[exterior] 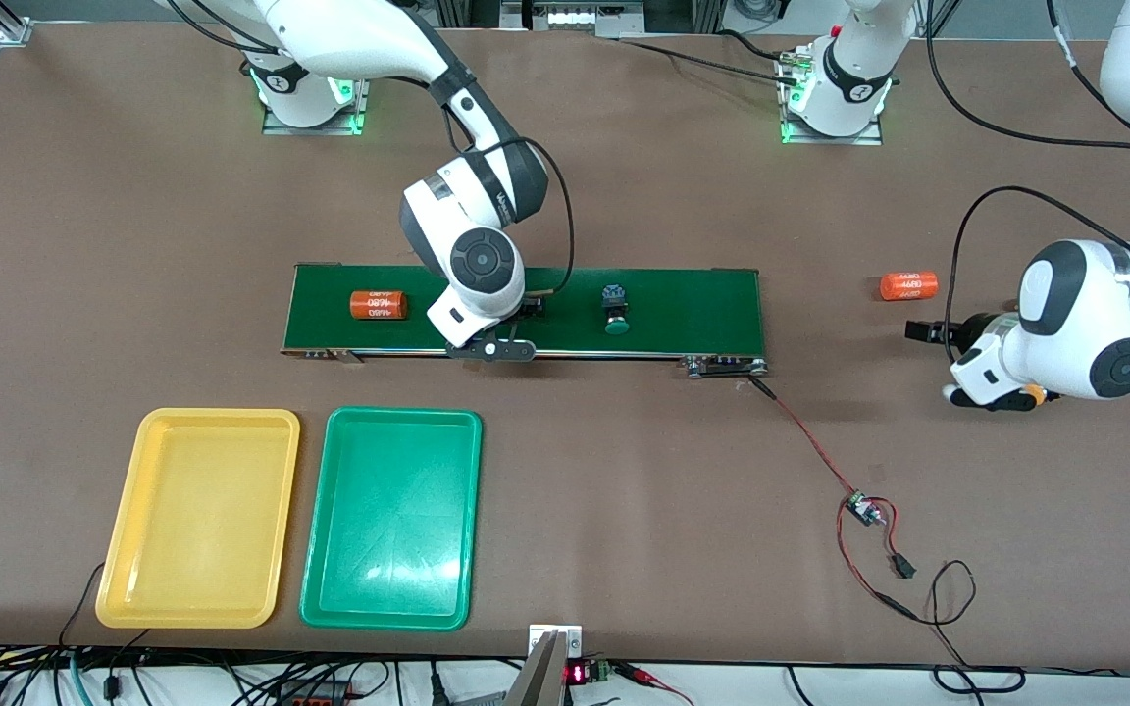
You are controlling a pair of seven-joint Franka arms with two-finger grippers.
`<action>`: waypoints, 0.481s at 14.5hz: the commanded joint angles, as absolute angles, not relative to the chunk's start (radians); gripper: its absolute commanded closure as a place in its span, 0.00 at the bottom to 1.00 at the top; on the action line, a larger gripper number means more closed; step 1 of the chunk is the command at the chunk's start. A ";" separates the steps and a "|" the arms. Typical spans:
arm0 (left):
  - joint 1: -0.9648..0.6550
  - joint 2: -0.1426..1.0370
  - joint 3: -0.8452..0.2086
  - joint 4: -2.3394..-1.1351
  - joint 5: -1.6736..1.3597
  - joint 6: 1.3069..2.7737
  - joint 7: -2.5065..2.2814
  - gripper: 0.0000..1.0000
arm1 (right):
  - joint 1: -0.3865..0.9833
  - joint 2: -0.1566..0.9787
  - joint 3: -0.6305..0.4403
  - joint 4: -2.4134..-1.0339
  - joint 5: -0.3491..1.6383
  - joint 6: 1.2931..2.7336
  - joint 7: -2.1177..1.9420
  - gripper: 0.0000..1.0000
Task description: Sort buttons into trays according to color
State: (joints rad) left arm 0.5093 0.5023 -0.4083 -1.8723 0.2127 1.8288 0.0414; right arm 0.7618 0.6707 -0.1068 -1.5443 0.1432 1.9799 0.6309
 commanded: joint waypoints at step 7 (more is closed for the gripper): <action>0.397 0.322 -0.229 -2.108 0.087 1.951 -0.430 0.00 | 0.747 0.632 -0.115 -1.526 0.167 1.980 0.710 1.00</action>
State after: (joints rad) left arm 0.4212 0.3441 -0.2579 -2.0763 0.1145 1.9157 -0.2485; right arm 0.7507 0.6618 -0.1184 -1.5272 0.1486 1.9819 0.6715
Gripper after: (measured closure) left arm 0.000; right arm 0.586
